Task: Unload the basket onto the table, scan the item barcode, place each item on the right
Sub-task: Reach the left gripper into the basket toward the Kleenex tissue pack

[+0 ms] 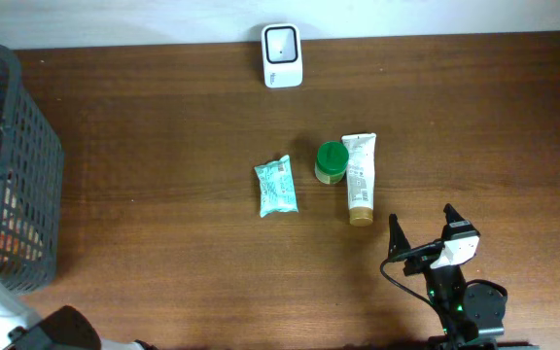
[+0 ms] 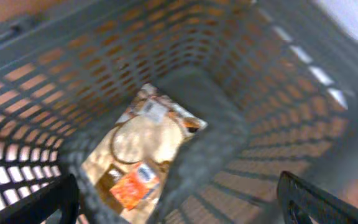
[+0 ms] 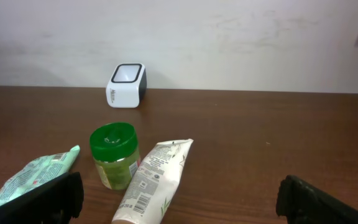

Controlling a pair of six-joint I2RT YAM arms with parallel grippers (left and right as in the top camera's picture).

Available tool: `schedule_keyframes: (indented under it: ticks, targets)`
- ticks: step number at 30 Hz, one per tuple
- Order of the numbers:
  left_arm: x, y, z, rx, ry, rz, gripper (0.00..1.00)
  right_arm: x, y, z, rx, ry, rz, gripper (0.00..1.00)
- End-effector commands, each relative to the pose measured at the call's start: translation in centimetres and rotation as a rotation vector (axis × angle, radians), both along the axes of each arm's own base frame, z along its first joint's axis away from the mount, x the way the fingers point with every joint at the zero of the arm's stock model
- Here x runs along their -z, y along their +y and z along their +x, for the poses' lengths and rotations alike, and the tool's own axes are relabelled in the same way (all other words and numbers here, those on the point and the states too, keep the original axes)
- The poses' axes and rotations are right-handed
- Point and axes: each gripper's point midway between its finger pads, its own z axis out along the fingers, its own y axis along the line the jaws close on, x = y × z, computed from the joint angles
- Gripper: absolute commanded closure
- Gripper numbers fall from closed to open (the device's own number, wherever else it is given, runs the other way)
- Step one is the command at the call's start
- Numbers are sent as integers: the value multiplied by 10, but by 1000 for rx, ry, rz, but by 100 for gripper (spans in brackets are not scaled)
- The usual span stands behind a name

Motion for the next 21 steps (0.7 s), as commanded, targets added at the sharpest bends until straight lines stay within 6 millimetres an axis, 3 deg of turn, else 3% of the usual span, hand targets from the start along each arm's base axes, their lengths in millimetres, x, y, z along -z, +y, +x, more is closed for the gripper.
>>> schedule_keyframes:
  ticks: [1, 4, 9, 13, 21]
  targets:
    - [45, 16, -18, -66, 65, -104, 1, 3, 1, 0, -1, 4, 3, 2]
    - [95, 22, -37, -107, 154, -179, 1, 3, 1, 0, -1, 4, 3, 2]
    - [149, 25, -59, -116, 246, -242, 1, 3, 1, 0, -1, 4, 3, 2]
    - [181, 25, -67, -70, 302, -253, 5, 3, 1, 0, -1, 4, 3, 2]
    - [216, 25, -63, 44, 376, -267, 6, 3, 1, 0, -1, 4, 3, 2]
